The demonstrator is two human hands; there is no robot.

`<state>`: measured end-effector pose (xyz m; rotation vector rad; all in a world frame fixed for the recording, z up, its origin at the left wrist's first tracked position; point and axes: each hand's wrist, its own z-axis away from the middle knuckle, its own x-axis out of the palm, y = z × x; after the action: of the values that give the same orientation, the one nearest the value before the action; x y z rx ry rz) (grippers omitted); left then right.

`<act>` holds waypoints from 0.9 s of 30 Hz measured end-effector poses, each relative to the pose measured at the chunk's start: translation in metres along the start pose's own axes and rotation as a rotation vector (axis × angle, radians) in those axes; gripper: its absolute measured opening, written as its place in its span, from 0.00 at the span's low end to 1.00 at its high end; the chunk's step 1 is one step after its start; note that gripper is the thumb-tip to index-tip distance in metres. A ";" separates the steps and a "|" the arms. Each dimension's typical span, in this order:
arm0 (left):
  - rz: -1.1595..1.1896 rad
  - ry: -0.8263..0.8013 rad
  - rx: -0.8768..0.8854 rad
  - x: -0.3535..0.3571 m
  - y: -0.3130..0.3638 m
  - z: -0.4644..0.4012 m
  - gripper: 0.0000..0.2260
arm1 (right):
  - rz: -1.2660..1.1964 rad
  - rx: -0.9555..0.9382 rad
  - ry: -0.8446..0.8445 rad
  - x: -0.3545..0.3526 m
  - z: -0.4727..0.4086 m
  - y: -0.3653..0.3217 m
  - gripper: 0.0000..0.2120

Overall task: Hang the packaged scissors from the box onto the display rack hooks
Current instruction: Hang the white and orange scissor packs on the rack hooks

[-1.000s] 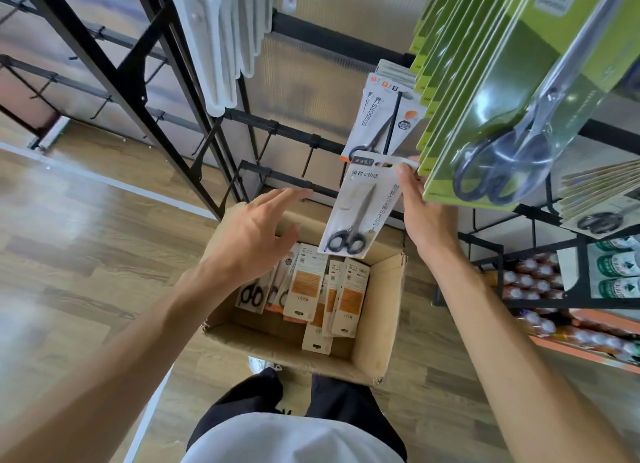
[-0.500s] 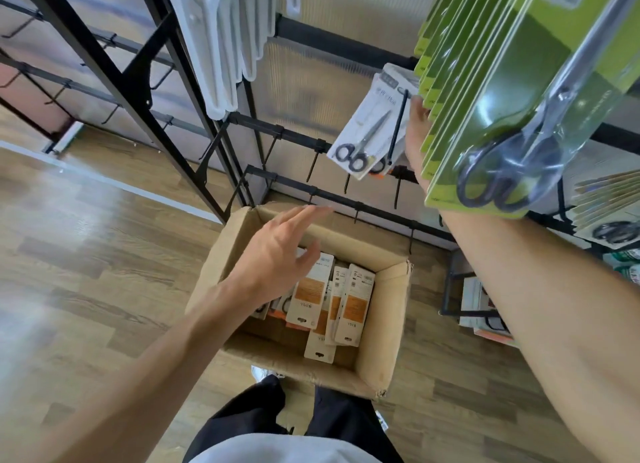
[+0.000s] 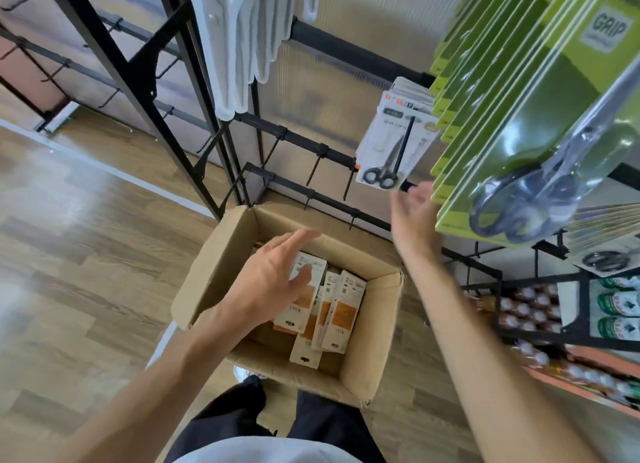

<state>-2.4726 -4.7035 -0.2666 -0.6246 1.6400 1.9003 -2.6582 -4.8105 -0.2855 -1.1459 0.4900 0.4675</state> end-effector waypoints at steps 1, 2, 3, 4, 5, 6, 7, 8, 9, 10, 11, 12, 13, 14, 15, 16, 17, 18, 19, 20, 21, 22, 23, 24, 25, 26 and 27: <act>0.003 -0.027 -0.018 0.008 -0.005 0.002 0.23 | 0.023 -0.051 -0.017 0.004 0.003 0.005 0.20; 0.006 -0.046 -0.036 0.015 -0.009 0.003 0.24 | 0.036 -0.096 -0.059 0.007 0.007 0.015 0.21; 0.003 -0.061 -0.046 0.022 -0.015 0.005 0.24 | 0.048 -0.123 -0.114 0.012 0.013 0.028 0.21; -0.002 -0.068 -0.056 0.028 -0.017 0.008 0.24 | 0.084 -0.116 -0.160 0.021 0.021 0.044 0.21; -0.006 -0.080 -0.066 0.034 -0.022 0.010 0.24 | 0.120 -0.096 -0.200 0.029 0.027 0.058 0.20; -0.012 -0.094 -0.074 0.038 -0.027 0.013 0.24 | 0.151 -0.079 -0.239 0.035 0.035 0.069 0.20; -0.014 -0.107 -0.080 0.042 -0.033 0.017 0.24 | 0.183 -0.068 -0.272 0.041 0.040 0.081 0.20; -0.012 -0.114 -0.084 0.044 -0.038 0.020 0.24 | 0.206 -0.063 -0.295 0.046 0.045 0.088 0.20; -0.008 -0.122 -0.087 0.048 -0.045 0.023 0.24 | 0.223 -0.054 -0.319 0.048 0.047 0.094 0.21; -0.009 -0.128 -0.090 0.051 -0.052 0.027 0.23 | 0.232 -0.048 -0.338 0.050 0.048 0.098 0.21; -0.011 -0.133 -0.094 0.055 -0.061 0.029 0.23 | 0.244 -0.040 -0.358 0.052 0.048 0.104 0.21; -0.016 -0.143 -0.105 0.057 -0.068 0.032 0.22 | 0.256 -0.027 -0.384 0.053 0.048 0.108 0.21; -0.018 -0.153 -0.125 0.062 -0.077 0.037 0.21 | 0.275 -0.014 -0.407 0.057 0.050 0.115 0.21; -0.020 -0.157 -0.138 0.066 -0.083 0.039 0.21 | 0.304 -0.015 -0.423 0.058 0.051 0.119 0.20; -0.031 -0.160 -0.160 0.070 -0.090 0.044 0.22 | 0.343 -0.018 -0.440 0.061 0.052 0.125 0.20; -0.045 -0.168 -0.181 0.074 -0.096 0.047 0.22 | 0.381 -0.016 -0.458 0.065 0.053 0.131 0.20; -0.062 -0.187 -0.197 0.080 -0.103 0.051 0.23 | 0.411 -0.013 -0.479 0.069 0.054 0.137 0.20; -0.078 -0.218 -0.216 0.086 -0.110 0.053 0.23 | 0.433 -0.002 -0.507 0.073 0.056 0.144 0.20; -0.091 -0.256 -0.242 0.092 -0.117 0.055 0.24 | 0.449 0.007 -0.529 0.076 0.057 0.152 0.20; -0.107 -0.299 -0.271 0.098 -0.123 0.055 0.25 | 0.469 0.021 -0.547 0.079 0.058 0.158 0.20; -0.125 -0.341 -0.297 0.105 -0.129 0.054 0.25 | 0.494 0.037 -0.559 0.082 0.059 0.166 0.20; -0.150 -0.372 -0.316 0.111 -0.135 0.053 0.26 | 0.518 0.056 -0.572 0.085 0.060 0.174 0.19; -0.188 -0.395 -0.330 0.117 -0.141 0.051 0.25 | 0.536 0.076 -0.588 0.088 0.061 0.183 0.19; -0.237 -0.418 -0.340 0.122 -0.147 0.050 0.25 | 0.547 0.103 -0.604 0.090 0.061 0.191 0.19; -0.283 -0.441 -0.346 0.127 -0.152 0.048 0.24 | 0.564 0.129 -0.614 0.092 0.060 0.200 0.19; -0.317 -0.462 -0.351 0.133 -0.158 0.045 0.24 | 0.590 0.151 -0.620 0.093 0.059 0.207 0.20; -0.340 -0.477 -0.361 0.138 -0.163 0.042 0.24 | 0.616 0.166 -0.627 0.094 0.057 0.214 0.21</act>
<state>-2.4661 -4.6301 -0.4714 -0.4968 0.8461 1.9099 -2.7000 -4.6747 -0.4793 -0.6163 0.3100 1.2486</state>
